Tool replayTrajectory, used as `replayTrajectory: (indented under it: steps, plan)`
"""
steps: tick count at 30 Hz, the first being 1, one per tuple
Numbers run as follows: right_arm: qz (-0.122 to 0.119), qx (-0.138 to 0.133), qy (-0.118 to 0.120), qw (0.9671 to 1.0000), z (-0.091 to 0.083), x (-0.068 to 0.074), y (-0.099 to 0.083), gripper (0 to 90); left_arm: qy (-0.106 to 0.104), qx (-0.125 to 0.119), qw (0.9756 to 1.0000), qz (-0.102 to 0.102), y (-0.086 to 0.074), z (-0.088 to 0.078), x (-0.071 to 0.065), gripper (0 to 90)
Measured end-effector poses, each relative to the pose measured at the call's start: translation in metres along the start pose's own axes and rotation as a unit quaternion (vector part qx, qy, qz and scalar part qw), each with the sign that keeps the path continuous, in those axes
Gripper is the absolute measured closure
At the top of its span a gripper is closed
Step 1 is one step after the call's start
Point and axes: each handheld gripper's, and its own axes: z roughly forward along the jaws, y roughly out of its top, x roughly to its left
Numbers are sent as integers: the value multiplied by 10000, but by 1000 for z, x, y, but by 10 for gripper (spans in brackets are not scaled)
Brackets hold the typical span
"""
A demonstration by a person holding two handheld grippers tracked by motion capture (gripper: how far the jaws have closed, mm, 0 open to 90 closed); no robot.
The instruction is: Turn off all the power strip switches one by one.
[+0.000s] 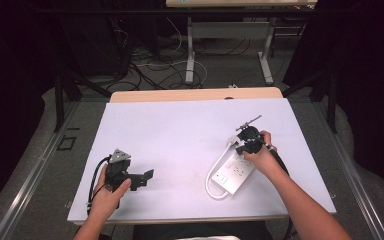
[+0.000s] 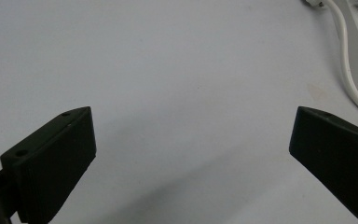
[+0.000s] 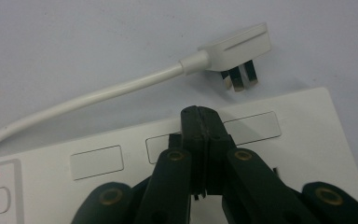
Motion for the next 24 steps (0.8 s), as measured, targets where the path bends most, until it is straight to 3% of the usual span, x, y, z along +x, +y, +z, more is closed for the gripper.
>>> replayTrajectory:
  steps: [1, 8, 12, 24]
  plan:
    - [21, -105, 4, 9999, 1, 1, -1, 900, 3, -4, 10000, 4, 0, 0, 0, 5]
    - [184, -148, 82, 9997, 1, -1, -3, 900, 3, 3, 10000, 3, 0, 0, 0, 4]
    - [74, -163, 93, 9998, 1, -1, -3, 900, 4, 9, 10000, 34, 0, 0, 1, 4]
    - [116, -143, 191, 9996, 0, -2, -2, 900, 11, 16, 10000, 32, 0, -1, 1, 4]
